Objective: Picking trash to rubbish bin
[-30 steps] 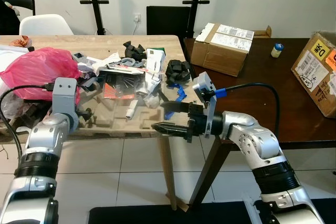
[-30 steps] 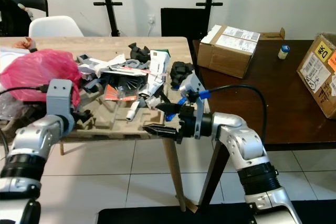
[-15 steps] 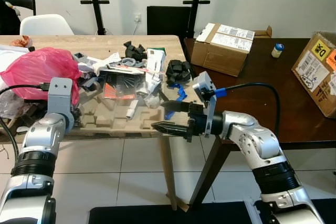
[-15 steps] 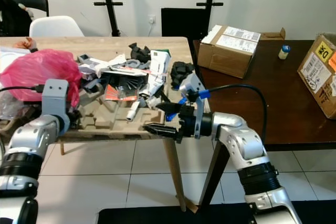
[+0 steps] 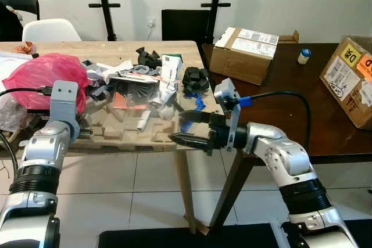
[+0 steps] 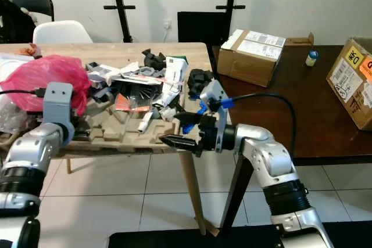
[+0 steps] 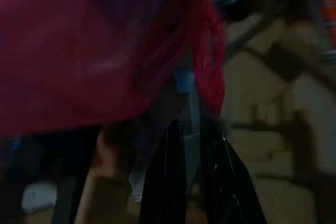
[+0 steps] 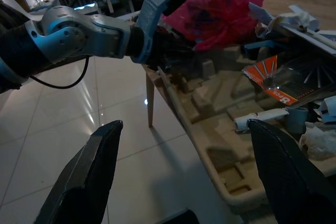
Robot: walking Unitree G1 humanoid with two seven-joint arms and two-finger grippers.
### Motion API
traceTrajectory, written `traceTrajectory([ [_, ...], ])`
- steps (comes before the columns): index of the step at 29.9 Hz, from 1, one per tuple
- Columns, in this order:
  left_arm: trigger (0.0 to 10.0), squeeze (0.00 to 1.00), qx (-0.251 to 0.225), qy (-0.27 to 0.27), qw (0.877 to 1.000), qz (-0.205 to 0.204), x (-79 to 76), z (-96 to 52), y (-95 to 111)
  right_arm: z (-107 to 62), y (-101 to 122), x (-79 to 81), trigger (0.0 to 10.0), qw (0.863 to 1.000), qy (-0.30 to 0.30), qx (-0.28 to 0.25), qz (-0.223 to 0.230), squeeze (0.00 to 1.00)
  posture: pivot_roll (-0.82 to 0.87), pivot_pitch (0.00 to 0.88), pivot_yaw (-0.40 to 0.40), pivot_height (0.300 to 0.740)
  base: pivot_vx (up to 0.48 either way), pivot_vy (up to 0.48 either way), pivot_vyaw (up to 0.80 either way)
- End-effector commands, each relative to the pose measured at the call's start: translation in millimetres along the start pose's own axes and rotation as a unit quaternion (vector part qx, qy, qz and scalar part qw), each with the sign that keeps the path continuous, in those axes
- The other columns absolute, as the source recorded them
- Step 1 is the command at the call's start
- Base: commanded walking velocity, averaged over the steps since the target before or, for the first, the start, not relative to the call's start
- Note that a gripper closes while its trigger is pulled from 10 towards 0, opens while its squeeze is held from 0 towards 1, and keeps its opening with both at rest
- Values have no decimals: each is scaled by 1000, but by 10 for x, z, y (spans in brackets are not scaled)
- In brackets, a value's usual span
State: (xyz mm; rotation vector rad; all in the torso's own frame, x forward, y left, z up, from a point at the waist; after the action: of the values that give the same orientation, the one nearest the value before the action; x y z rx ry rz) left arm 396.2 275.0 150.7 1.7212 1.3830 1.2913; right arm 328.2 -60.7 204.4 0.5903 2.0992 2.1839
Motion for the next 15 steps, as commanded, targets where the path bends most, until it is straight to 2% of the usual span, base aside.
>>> traceTrajectory([
  [1,0,0,-27,-35,999,13,-59,-55,154,-5,40,-8,10000,1000,0,-9,5,0,-64,29,8,740,0,0,0],
  [4,0,0,-52,-65,997,4,-122,-97,279,-12,60,-14,10000,1000,-1,-13,6,0,-64,30,8,740,0,0,0],
  [5,0,0,-83,-86,993,-14,-153,-149,430,-16,71,-20,10000,1000,-2,-16,6,0,-63,32,7,740,0,0,0],
  [6,0,0,-83,-86,993,-14,-153,-149,430,-16,71,-20,10000,1000,-2,-16,6,0,-63,32,7,740,0,0,0],
  [8,0,0,-138,-128,981,-41,-203,-260,678,-17,81,-27,10000,1000,-3,-19,7,0,-63,32,6,740,0,0,0],
  [10,0,0,-174,-178,967,-52,-285,-365,807,-12,84,-27,10000,1000,-4,-20,7,0,-61,31,6,740,0,0,0],
  [13,0,0,-191,-246,949,-39,-426,-489,810,-7,81,-26,10000,1000,-3,-19,6,0,-62,31,7,740,0,0,0],
  [15,0,0,-202,-301,931,-38,-538,-614,793,-6,82,-25,10000,1000,-3,-19,6,0,-64,30,7,740,0,0,0],
])
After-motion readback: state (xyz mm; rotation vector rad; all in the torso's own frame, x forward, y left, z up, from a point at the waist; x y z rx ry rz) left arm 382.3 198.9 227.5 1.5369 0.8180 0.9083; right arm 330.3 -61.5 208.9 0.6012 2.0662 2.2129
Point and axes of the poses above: a point about 5 cm out from each wrist's last joint towards the gripper, its own z axis pointing out of the wrist towards the gripper, its own y axis along the axis of the wrist's last joint, x = y × z, the point moved 5 cm from there along z, pointing out of the wrist towards the gripper, and after that the axes turned 9 degrees about z, right-handed, at the moved point
